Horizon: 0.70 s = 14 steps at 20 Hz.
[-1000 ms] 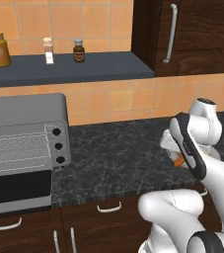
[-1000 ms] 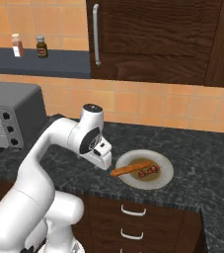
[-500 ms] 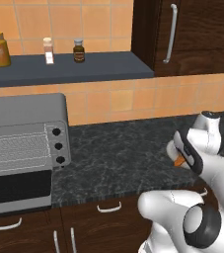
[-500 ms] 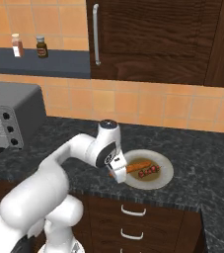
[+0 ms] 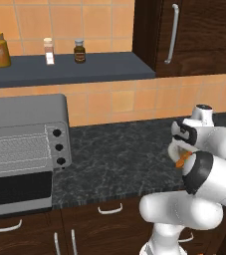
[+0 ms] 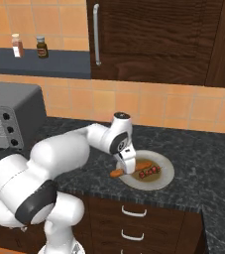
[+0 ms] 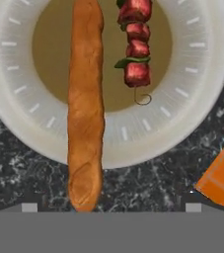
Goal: Pick up the kebab skewer and baguette bread, and place them inside the toaster oven. Close the toaster oven door and start by setting the timer.
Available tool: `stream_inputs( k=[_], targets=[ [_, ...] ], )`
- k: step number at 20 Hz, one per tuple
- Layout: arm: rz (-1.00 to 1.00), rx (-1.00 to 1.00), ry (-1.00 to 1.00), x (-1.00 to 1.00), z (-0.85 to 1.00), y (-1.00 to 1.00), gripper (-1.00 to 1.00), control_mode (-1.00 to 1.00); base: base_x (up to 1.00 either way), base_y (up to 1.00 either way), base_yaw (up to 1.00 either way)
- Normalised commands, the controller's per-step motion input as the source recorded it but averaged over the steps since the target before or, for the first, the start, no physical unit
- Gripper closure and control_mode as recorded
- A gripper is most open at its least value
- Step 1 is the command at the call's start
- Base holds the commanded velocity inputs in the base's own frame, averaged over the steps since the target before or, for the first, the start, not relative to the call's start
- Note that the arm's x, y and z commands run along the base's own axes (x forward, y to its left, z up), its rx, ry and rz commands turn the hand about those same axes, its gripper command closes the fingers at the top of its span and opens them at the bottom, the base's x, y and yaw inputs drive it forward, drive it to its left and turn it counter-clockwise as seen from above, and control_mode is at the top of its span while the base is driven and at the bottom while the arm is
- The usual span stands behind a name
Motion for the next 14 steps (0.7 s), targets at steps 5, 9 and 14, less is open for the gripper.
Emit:
stream_inputs(
  k=[5,9,14],
  targets=[
    [0.00,0.04,0.13,0.40,-0.15,-0.41,-1.00,-1.00,0.00,0.00,0.00],
    [0.00,0.02,0.05,0.31,-0.45,-0.21,-1.00,-1.00,0.00,0.00,0.00],
    [0.01,0.00,0.00,0.34,-0.58,-0.05,-1.00,-1.00,0.00,0.00,0.00]
  ],
)
